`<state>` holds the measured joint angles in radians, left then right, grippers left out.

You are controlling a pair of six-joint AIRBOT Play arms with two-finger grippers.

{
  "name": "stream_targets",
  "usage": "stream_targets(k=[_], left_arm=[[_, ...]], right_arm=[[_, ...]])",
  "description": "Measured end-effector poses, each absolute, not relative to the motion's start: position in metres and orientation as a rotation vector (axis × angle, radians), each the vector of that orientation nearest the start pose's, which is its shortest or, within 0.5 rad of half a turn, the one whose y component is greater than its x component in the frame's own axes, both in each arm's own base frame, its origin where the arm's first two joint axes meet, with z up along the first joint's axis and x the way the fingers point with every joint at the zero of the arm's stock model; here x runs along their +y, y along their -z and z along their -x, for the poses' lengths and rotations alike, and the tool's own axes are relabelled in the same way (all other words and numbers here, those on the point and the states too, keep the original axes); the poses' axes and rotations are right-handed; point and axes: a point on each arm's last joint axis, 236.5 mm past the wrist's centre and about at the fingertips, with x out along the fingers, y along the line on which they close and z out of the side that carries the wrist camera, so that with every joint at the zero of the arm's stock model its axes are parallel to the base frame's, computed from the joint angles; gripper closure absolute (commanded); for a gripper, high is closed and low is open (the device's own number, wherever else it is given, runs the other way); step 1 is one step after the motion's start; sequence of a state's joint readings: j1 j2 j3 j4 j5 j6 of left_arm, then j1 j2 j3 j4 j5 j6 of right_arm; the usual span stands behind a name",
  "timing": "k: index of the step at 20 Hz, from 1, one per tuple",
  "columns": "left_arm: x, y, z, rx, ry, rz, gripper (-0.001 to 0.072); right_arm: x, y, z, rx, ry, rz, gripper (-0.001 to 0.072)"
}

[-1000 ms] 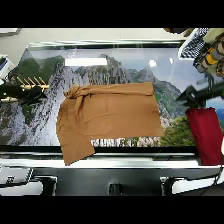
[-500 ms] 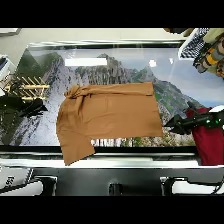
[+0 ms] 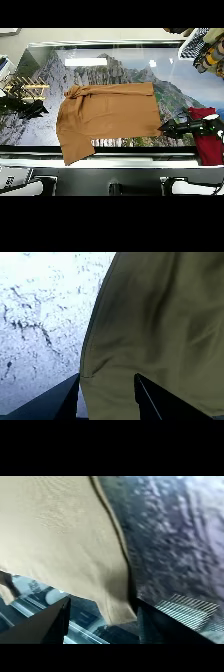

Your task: Fold the clothes and pants, and hang the long-sleeved shirts on hangers.

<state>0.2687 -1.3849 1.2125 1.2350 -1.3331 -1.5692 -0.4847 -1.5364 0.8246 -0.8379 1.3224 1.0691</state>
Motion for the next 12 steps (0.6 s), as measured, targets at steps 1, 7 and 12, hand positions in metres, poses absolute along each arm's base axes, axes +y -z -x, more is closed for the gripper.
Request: stream_targets(k=[1,7,12], left_arm=[[0.022,0.009,-0.363,1.434,-0.011,0.506,0.031],[0.037,0.026,-0.331,1.462,-0.042,0.557,0.0311],[0.034,0.048,-0.312,1.416,0.017,0.659,0.0311]], right_arm=[[0.025,0.105,-0.286,1.552,-0.371,-0.88,0.0244],[0.037,0.117,-0.282,1.565,-0.365,-0.838,0.0684],[0.035,0.113,-0.29,1.527,-0.342,-0.818,0.0684]])
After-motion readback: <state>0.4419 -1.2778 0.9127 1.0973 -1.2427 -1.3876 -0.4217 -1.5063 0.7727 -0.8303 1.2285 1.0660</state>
